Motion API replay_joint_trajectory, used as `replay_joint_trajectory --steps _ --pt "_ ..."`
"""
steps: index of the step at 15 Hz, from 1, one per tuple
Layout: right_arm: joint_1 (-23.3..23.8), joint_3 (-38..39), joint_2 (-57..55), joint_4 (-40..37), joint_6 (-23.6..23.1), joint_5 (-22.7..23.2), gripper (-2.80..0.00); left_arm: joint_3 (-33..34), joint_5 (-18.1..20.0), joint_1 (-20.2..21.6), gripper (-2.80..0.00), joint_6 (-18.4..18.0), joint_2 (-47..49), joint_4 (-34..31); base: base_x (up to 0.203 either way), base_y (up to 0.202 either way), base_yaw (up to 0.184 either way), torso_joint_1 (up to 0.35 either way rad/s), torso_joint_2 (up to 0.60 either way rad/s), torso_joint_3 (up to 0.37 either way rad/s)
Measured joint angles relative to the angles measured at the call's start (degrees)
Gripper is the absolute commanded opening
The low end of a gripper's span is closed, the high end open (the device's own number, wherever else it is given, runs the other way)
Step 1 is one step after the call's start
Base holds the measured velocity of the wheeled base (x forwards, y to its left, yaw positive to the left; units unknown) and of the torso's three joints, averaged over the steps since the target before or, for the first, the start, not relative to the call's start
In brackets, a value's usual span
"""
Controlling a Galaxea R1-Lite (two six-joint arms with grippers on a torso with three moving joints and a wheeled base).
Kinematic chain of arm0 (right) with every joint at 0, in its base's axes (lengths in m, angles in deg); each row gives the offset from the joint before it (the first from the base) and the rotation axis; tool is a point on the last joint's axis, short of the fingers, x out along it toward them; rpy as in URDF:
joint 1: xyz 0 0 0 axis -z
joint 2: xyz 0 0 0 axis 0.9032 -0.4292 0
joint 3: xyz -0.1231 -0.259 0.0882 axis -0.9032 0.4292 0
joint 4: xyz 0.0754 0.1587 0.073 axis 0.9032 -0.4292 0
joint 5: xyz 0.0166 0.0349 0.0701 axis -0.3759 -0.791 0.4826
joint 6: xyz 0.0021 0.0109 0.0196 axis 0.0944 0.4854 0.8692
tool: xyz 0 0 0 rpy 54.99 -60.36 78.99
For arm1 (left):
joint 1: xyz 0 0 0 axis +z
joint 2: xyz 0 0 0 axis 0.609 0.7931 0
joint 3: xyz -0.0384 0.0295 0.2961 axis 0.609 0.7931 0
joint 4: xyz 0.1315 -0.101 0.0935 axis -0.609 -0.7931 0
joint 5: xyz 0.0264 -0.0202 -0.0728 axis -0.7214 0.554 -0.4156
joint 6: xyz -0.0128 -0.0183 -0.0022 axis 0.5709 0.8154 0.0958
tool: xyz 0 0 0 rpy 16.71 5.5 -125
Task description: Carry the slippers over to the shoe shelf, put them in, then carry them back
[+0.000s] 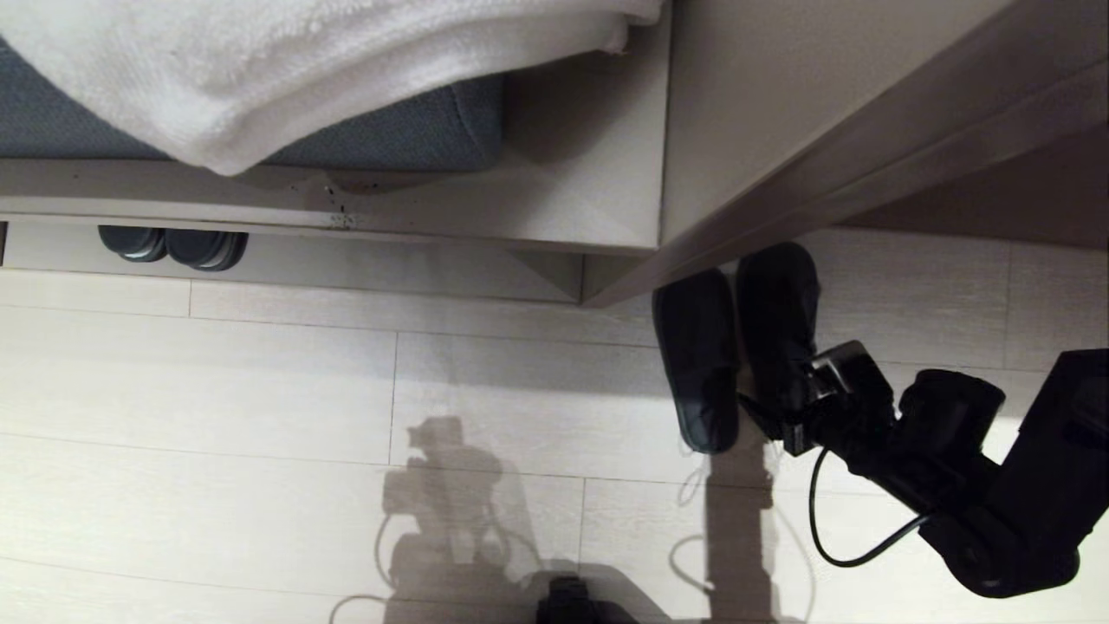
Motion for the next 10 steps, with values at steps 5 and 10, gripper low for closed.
replay_joint_trajectory --steps 5,10 --pt "-0.2 11.0 12.6 0.0 4.4 -0.1 -2.8 0.0 0.0 0.0 -2.8 0.0 0.0 0.0 0.0 0.0 0.0 0.0 0.0 0.0" --pt "-0.3 18.8 28.7 -0.4 6.0 -0.7 -2.8 0.0 0.0 0.0 -2.8 -0.1 0.0 0.0 0.0 0.0 0.0 0.0 0.0 0.0"
